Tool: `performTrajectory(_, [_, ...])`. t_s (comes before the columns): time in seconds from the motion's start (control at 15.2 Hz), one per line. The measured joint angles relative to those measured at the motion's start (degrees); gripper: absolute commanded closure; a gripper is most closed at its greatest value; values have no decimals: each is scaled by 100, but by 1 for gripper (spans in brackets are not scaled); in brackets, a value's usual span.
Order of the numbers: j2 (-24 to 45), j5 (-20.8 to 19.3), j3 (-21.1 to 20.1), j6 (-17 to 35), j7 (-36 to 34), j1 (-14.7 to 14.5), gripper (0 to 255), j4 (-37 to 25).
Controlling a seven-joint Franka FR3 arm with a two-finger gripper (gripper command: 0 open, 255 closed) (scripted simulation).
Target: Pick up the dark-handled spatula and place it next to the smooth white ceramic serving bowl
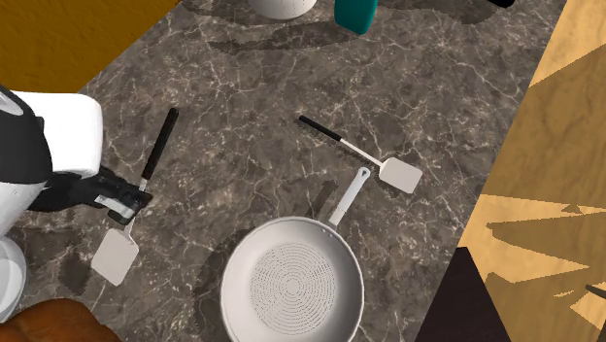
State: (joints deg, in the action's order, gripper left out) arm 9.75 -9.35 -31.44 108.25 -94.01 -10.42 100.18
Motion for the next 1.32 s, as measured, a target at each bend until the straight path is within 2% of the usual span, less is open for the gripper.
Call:
performTrajectory(0.33, [160,-114,-194,-65,-564,-352,255,-141])
performTrajectory(1.32, [499,-387,-125,935,-823,-406,255,599])
